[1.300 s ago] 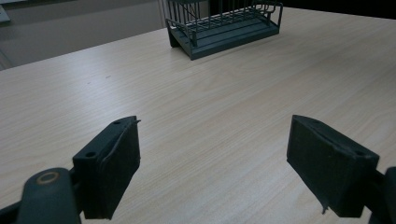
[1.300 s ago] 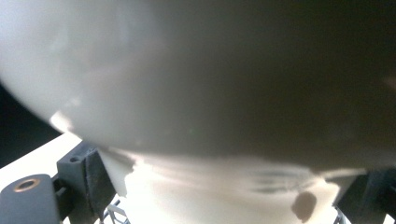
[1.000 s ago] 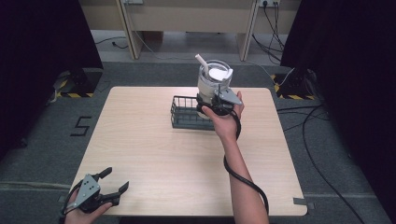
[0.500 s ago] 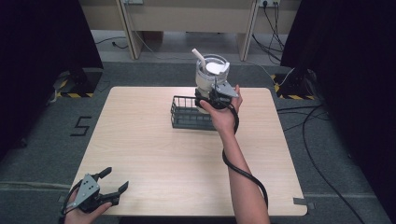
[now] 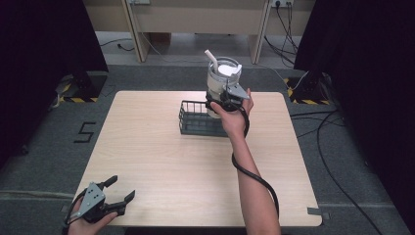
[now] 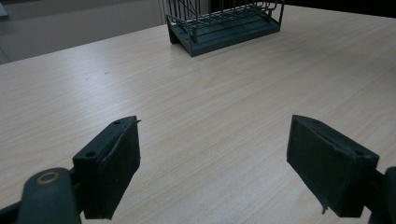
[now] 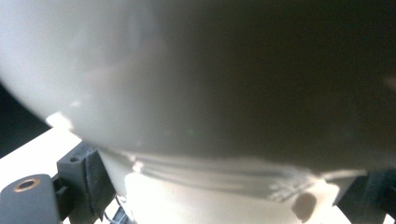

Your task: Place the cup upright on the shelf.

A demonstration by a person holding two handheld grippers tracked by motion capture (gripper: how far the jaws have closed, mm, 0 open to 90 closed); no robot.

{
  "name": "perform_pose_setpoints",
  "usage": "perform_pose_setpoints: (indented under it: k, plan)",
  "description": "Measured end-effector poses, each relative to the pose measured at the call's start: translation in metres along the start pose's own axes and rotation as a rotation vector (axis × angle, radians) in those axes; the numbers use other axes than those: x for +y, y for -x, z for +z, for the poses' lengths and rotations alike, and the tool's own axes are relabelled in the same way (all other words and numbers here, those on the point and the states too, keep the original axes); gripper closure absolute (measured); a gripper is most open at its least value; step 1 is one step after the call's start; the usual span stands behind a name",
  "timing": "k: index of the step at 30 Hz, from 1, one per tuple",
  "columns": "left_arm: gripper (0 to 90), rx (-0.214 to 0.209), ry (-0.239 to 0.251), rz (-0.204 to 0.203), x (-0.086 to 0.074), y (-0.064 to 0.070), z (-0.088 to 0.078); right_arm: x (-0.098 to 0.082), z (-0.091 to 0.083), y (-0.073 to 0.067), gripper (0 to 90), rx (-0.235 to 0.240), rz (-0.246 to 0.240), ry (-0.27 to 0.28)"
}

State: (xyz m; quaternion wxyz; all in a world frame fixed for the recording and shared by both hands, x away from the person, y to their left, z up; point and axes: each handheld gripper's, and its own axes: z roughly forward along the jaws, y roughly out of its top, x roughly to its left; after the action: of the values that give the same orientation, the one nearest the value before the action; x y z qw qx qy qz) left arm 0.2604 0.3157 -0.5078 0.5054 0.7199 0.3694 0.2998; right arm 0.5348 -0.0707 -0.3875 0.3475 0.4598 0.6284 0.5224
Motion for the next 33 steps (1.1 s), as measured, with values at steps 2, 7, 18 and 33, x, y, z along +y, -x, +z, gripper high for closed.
perform_pose_setpoints:
  k: [2, 7, 18, 33]
  plan:
    - [16.8, 0.003, 0.001, -0.001, 0.000, 0.000, 0.000, -0.001, 0.002, 0.000, 10.5, 0.000, -0.008, -0.007]
    - [16.8, 0.001, 0.000, -0.001, 0.000, 0.000, 0.000, -0.004, 0.007, -0.002, 10.5, -0.001, -0.014, -0.018]
    - [16.8, 0.004, 0.006, -0.003, 0.000, -0.002, -0.002, -0.016, 0.021, -0.010, 10.4, -0.009, -0.041, -0.052]
    - [16.8, 0.011, 0.002, 0.005, 0.000, -0.002, -0.002, -0.036, 0.035, -0.015, 10.4, -0.017, -0.037, -0.094]
